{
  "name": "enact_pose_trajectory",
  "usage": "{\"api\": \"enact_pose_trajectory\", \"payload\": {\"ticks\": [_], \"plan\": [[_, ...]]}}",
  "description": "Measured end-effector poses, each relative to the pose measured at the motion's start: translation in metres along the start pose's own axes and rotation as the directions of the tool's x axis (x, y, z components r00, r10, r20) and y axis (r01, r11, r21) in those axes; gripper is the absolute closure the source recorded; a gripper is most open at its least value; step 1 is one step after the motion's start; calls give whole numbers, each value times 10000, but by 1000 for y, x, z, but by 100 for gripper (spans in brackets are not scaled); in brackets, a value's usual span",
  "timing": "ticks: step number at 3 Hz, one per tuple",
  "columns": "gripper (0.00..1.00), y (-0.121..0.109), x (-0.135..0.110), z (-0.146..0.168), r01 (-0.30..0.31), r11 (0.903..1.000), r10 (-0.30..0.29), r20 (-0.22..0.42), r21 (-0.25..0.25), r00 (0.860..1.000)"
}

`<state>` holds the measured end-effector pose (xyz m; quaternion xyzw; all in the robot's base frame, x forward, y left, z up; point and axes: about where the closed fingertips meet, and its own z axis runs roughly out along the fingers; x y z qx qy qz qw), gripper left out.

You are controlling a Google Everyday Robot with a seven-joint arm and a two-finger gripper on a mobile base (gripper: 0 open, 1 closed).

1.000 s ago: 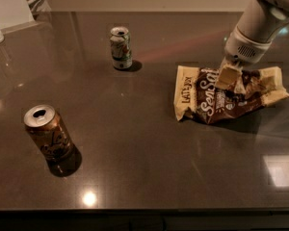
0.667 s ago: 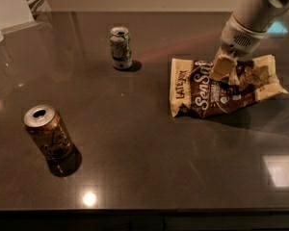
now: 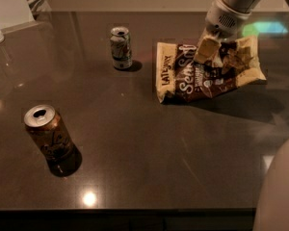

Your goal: Move brown chip bag near 7up can

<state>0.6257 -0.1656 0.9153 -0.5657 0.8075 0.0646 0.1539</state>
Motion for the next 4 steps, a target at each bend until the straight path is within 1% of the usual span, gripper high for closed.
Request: {"api": "enact_pose_trajectory", "payload": {"ticks": [1, 2, 3, 4], "plan": [[100, -2, -47, 12, 483, 9982, -464, 528, -366, 9975], [100, -3, -92, 26, 889, 9935, -813, 1027, -714, 9914], [82, -11, -108, 35, 892, 9931, -808, 1067, -768, 9910], [59, -18, -109, 42, 739, 9943, -659, 1020, -770, 9926]]}}
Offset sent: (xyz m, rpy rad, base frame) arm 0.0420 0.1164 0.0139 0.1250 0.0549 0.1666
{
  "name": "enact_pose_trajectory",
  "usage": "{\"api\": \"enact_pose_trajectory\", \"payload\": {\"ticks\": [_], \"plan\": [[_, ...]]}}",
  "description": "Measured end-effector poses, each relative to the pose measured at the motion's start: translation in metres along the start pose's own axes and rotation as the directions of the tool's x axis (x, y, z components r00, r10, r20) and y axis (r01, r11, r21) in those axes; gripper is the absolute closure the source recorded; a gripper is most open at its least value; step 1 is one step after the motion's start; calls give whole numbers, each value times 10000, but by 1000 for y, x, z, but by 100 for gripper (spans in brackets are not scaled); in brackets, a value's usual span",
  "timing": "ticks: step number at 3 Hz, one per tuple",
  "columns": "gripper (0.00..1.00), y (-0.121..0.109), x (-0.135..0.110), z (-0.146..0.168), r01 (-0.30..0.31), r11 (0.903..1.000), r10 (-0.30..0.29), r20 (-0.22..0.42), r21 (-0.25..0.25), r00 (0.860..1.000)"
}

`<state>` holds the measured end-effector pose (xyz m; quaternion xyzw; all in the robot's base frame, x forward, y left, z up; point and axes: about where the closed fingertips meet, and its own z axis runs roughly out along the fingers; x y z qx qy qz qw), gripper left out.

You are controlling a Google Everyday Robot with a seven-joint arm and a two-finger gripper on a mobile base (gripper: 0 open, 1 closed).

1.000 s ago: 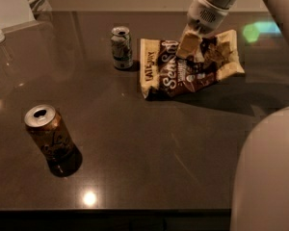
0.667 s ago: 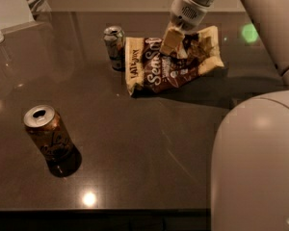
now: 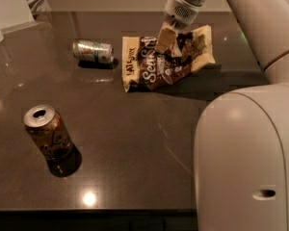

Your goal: Move brown chip bag near 7up can

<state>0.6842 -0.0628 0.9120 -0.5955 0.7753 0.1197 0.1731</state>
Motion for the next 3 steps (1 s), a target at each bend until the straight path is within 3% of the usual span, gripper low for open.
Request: {"api": "enact_pose_trajectory", "payload": {"ticks": [2, 3], "plan": [[12, -9, 6, 7, -247, 9997, 247, -49, -51, 9997], [0, -18, -2, 15, -239, 9995, 235, 192, 196, 9995]]}}
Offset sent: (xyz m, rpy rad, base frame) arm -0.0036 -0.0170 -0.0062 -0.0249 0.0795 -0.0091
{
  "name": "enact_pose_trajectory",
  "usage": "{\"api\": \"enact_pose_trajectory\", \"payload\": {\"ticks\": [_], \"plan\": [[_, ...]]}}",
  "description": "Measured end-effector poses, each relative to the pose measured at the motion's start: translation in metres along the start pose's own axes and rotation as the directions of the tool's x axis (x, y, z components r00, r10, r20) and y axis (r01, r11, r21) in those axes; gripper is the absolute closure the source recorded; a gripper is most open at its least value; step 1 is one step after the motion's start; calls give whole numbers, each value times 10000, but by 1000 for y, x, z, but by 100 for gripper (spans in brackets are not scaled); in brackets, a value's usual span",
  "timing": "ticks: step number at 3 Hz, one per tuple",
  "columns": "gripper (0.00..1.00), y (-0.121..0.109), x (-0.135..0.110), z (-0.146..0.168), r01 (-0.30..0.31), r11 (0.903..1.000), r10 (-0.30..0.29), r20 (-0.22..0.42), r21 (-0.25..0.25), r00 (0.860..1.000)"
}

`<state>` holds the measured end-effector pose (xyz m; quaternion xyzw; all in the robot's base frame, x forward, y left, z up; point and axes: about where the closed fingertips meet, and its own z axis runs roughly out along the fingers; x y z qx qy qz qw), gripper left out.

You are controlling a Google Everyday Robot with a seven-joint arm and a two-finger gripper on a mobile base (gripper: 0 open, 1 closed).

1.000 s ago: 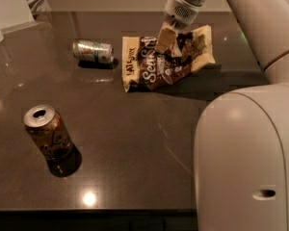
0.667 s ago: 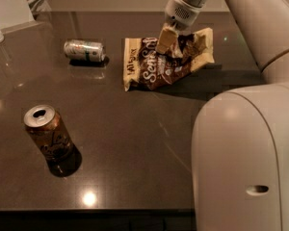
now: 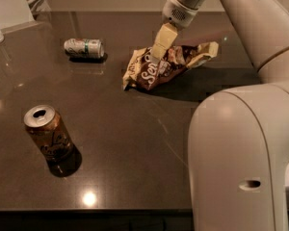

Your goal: Move brown chip bag near 7up can

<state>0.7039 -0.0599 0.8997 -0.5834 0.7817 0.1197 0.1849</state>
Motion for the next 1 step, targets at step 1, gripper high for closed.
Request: {"api": "enact_pose_trajectory", "payload": {"ticks": [1], "plan": [[0, -3, -3, 3, 3, 10000, -3, 70, 63, 10000]]}}
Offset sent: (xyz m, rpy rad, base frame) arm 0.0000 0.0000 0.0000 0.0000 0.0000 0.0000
